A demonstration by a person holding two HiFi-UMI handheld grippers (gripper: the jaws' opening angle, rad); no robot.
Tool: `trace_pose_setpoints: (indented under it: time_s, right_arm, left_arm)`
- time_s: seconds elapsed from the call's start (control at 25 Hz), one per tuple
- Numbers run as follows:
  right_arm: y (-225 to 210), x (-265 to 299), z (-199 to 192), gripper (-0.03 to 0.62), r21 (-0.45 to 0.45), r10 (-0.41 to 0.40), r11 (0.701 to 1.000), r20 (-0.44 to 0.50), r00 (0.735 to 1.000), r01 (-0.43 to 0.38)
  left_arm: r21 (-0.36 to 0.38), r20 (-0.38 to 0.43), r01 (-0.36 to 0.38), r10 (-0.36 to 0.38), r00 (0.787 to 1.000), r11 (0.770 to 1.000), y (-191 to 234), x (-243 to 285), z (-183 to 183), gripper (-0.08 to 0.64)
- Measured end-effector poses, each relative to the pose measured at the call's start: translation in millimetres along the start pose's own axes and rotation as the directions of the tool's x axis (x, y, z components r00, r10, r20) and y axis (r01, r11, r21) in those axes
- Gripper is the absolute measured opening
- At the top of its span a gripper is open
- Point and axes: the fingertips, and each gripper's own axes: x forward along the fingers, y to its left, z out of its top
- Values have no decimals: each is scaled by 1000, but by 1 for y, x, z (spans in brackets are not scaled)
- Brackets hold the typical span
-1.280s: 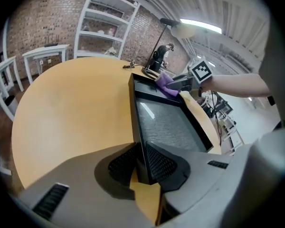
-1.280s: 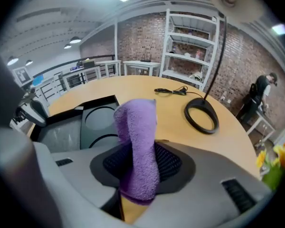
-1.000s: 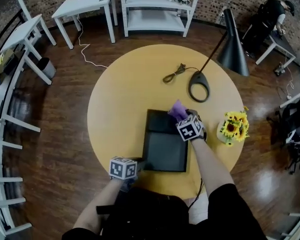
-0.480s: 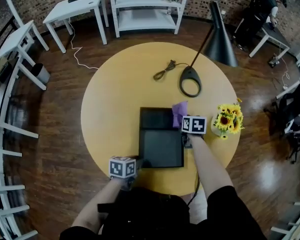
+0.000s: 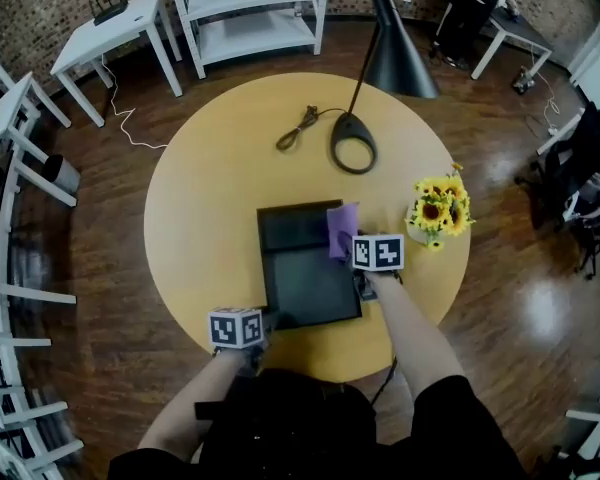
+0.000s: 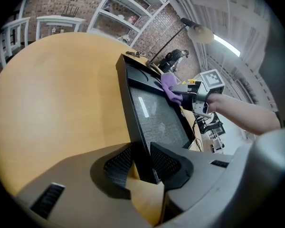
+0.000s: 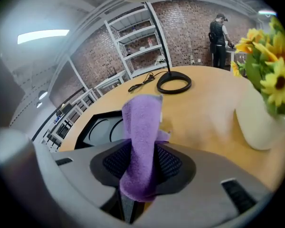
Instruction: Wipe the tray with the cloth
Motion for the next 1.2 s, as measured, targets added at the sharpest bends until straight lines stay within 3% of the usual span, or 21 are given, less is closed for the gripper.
trace_pose_setpoints:
  time_s: [0.16,0.32,0.44,0.72,0.96,1.2]
  right_arm:
    - [0,-11,-27,149,9,26,1000,-49,998,-26]
    - [-5,-23,-53,149,-32,-23,999,-47,999,21]
    - [-10,-32,-65,149,0,-33,999,-33,999,33]
    - [-8,-53,-96,150,96,-63,993,-27,998,65]
    - [-7,-73,-128,150,240,-83,968,35,996,72]
    - [6,-88,-156,150,216,-132,969,40,990,120]
  left_arm:
    - [45,-30,-21,23,999,999,-8,1,4,120]
    - [114,-60,-38,45,997,993,-12,4,2,118]
    - [132,-69,-44,54,996,990,-13,6,1,112]
    - [104,-13,-92,94,996,990,-2,2,5,73]
    - [62,-9,-104,104,995,993,-1,7,4,67]
    - [-23,36,-153,154,987,988,1,7,6,69]
